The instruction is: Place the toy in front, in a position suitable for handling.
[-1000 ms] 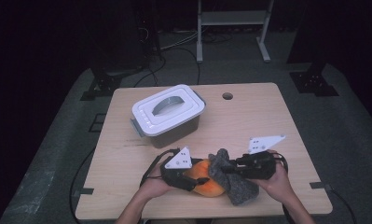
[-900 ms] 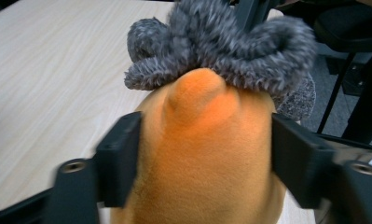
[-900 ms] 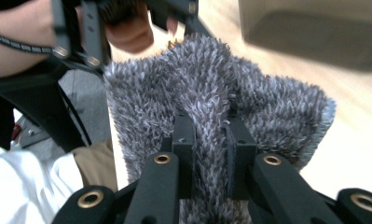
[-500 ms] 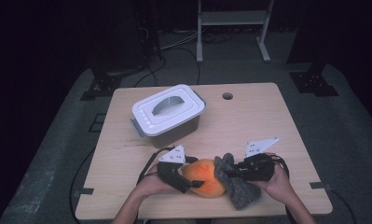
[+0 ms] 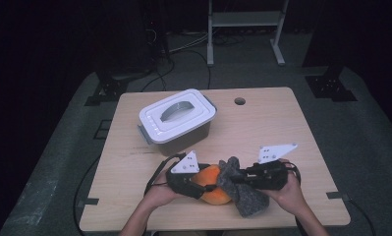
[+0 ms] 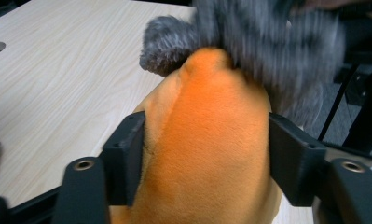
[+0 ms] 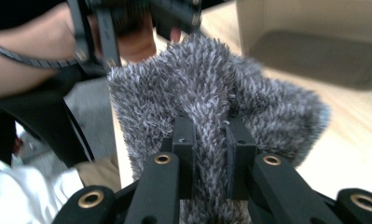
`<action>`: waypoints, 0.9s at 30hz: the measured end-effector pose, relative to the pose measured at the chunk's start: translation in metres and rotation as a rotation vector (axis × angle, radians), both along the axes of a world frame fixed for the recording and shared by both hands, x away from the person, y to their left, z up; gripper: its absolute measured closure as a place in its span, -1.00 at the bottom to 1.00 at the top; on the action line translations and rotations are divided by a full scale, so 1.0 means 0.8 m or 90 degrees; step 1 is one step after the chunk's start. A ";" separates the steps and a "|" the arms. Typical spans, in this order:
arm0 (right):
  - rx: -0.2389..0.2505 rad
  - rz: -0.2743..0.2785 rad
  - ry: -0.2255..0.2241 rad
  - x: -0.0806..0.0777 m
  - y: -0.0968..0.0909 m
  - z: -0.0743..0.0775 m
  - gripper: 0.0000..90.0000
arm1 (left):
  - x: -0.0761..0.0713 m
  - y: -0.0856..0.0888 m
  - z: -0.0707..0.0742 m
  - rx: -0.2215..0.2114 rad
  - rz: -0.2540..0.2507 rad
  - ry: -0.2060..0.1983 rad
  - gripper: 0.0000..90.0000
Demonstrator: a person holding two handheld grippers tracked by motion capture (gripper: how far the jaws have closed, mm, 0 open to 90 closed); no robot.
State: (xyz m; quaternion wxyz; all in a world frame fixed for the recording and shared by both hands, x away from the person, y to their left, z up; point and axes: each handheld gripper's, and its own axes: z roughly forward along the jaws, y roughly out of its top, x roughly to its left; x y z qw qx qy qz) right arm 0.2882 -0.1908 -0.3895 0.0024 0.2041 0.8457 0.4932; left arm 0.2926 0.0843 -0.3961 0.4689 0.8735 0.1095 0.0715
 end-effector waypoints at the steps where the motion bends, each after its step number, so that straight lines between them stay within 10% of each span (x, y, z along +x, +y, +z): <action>1: -0.010 0.000 0.006 0.001 0.001 -0.005 0.71 | 0.000 0.000 -0.002 -0.002 -0.002 -0.002 -0.39; 6: -0.034 -0.004 0.023 0.005 -0.004 -0.019 0.71 | 0.008 0.007 -0.006 -0.020 0.007 0.011 -0.76; 14: -0.065 -0.013 0.052 0.014 -0.011 -0.035 0.71 | 0.025 0.030 -0.022 -0.053 -0.011 0.088 -0.69; 19: -0.074 -0.028 0.065 0.020 -0.019 -0.038 0.71 | 0.020 0.032 -0.011 -0.049 0.006 0.057 -0.22; 27: 0.030 -0.033 0.016 0.008 -0.022 -0.001 0.71 | 0.005 0.023 0.014 -0.013 0.022 0.001 -0.11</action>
